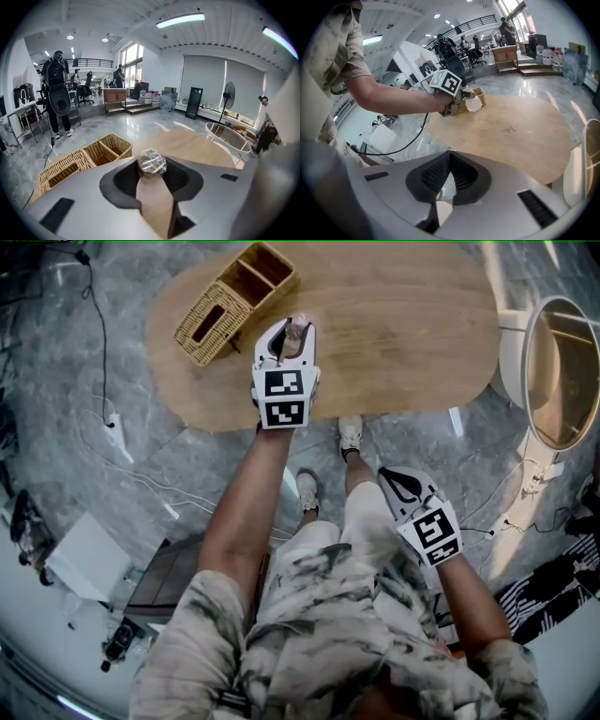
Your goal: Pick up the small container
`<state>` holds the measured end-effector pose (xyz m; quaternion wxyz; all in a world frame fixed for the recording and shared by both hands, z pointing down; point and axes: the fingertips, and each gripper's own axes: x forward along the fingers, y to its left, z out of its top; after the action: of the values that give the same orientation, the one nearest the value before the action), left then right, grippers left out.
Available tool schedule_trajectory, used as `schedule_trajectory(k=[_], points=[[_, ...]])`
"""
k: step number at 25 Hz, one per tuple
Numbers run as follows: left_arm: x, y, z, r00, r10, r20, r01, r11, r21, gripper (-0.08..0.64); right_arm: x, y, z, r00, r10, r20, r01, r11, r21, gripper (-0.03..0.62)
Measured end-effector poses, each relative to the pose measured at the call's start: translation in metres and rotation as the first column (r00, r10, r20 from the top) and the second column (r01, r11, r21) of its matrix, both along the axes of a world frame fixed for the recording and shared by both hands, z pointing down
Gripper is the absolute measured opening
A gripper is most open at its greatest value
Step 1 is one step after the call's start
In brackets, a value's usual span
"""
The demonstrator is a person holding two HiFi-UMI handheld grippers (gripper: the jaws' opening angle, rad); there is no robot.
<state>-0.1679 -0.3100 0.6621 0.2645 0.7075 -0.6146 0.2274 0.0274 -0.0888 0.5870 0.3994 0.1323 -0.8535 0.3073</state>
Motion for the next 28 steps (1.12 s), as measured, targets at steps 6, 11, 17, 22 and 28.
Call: schedule_trajectory(k=[6, 11, 17, 22, 28], points=[[-0.005, 0.008, -0.024, 1.0, 0.018, -0.007, -0.018, 1.0, -0.002, 0.149, -0.006, 0.004, -0.006, 1.0, 0.008, 0.016, -0.008, 1.0, 0.003, 0.021], [-0.007, 0.014, -0.049, 0.999, 0.038, -0.009, -0.038, 0.999, 0.016, 0.149, -0.009, 0.006, -0.01, 1.0, 0.01, 0.025, -0.01, 1.0, 0.018, 0.021], [-0.007, 0.028, -0.081, 0.997, 0.068, -0.023, -0.068, 0.998, 0.014, 0.149, -0.016, 0.014, -0.022, 0.999, 0.002, 0.04, -0.004, 0.999, 0.041, 0.021], [-0.004, 0.041, -0.111, 0.994, 0.098, -0.039, -0.097, 0.995, 0.02, 0.149, -0.021, 0.021, -0.035, 0.999, 0.0, 0.052, -0.003, 0.998, 0.061, 0.021], [-0.005, 0.058, -0.15, 0.992, 0.121, -0.041, -0.12, 0.992, 0.029, 0.149, -0.025, 0.03, -0.054, 0.998, -0.006, 0.066, 0.0, 0.996, 0.088, 0.021]])
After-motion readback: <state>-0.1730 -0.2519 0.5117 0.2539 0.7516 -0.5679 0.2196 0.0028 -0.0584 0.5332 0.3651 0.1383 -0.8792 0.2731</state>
